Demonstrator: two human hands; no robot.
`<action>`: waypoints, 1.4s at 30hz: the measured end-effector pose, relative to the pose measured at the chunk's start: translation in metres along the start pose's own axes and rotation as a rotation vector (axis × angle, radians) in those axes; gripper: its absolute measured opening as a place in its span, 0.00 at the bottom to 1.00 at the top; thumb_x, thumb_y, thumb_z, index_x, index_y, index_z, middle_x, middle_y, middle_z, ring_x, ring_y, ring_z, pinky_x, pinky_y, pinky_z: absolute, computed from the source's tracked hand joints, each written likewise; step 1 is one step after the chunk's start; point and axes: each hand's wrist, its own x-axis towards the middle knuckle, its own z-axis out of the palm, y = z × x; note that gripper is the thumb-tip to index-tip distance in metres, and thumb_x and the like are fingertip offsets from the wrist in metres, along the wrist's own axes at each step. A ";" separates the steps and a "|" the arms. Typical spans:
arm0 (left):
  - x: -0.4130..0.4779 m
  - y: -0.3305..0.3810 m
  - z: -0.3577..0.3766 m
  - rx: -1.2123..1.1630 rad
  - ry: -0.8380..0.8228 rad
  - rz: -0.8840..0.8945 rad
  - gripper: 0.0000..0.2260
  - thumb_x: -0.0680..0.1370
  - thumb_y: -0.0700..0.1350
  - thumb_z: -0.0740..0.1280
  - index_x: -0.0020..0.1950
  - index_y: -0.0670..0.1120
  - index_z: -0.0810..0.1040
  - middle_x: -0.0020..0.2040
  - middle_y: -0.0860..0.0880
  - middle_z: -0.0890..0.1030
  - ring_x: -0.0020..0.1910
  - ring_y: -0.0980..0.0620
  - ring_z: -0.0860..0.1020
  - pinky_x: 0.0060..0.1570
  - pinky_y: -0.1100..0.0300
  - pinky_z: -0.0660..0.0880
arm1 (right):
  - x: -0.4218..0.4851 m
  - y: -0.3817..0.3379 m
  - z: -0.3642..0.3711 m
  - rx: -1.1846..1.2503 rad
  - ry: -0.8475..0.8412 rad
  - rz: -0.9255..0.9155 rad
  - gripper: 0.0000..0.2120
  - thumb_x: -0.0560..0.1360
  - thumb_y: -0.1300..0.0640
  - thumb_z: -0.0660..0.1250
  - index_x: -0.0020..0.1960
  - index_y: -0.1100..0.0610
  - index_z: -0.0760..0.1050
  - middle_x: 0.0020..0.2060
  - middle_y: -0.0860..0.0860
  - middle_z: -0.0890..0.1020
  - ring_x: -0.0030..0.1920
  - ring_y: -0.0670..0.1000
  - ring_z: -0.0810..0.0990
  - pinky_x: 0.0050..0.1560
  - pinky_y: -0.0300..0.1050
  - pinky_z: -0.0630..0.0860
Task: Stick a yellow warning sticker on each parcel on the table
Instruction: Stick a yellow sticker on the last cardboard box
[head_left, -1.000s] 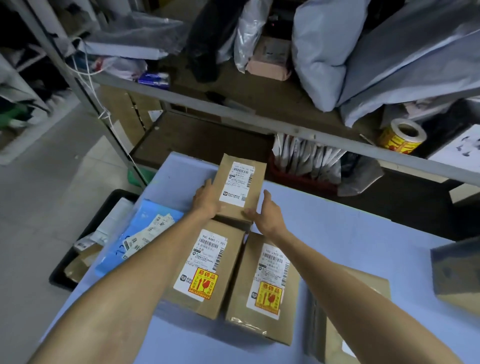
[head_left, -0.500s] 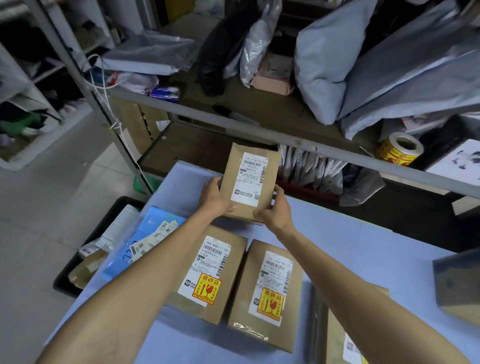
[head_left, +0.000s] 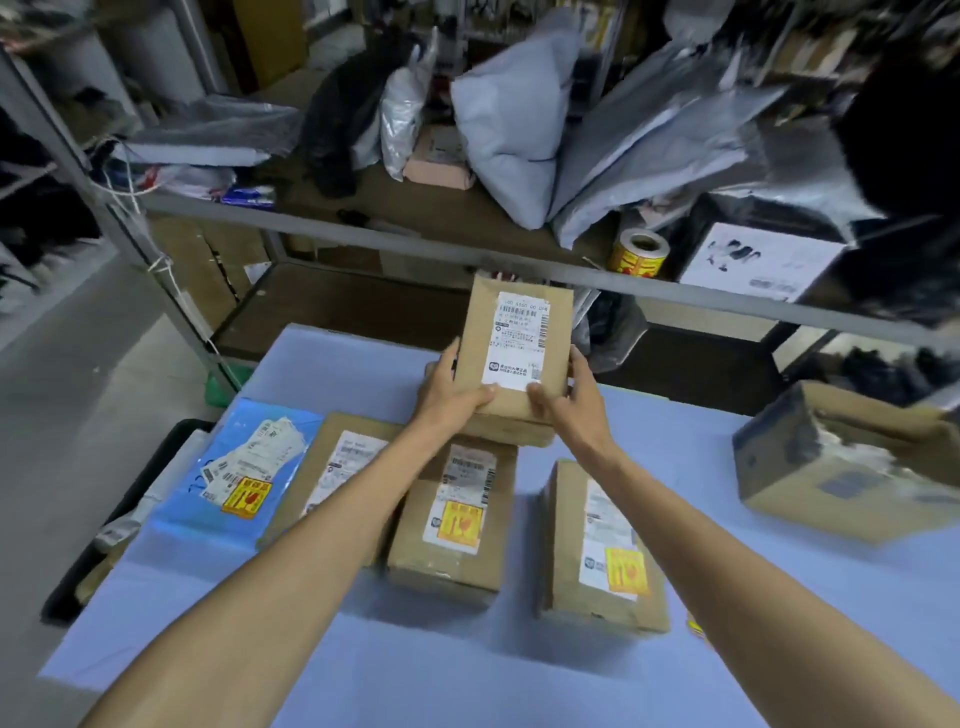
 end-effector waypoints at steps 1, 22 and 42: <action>-0.005 0.006 0.014 -0.013 -0.021 0.013 0.38 0.72 0.45 0.73 0.77 0.54 0.57 0.67 0.47 0.67 0.65 0.49 0.70 0.65 0.50 0.72 | -0.005 0.003 -0.014 -0.012 0.024 -0.004 0.36 0.73 0.53 0.69 0.76 0.52 0.56 0.69 0.52 0.70 0.65 0.51 0.72 0.66 0.53 0.72; -0.122 0.028 0.256 0.091 -0.130 -0.009 0.37 0.70 0.51 0.75 0.74 0.56 0.61 0.63 0.49 0.69 0.64 0.48 0.69 0.65 0.47 0.71 | -0.098 0.120 -0.236 0.172 0.140 0.212 0.26 0.75 0.68 0.64 0.67 0.49 0.64 0.58 0.48 0.75 0.56 0.46 0.75 0.57 0.46 0.75; -0.154 -0.027 0.228 0.496 0.004 -0.119 0.32 0.67 0.47 0.77 0.69 0.44 0.70 0.65 0.45 0.73 0.65 0.45 0.71 0.65 0.55 0.68 | -0.132 0.162 -0.174 0.125 0.012 0.392 0.31 0.61 0.59 0.64 0.62 0.45 0.62 0.61 0.54 0.70 0.60 0.54 0.74 0.62 0.58 0.73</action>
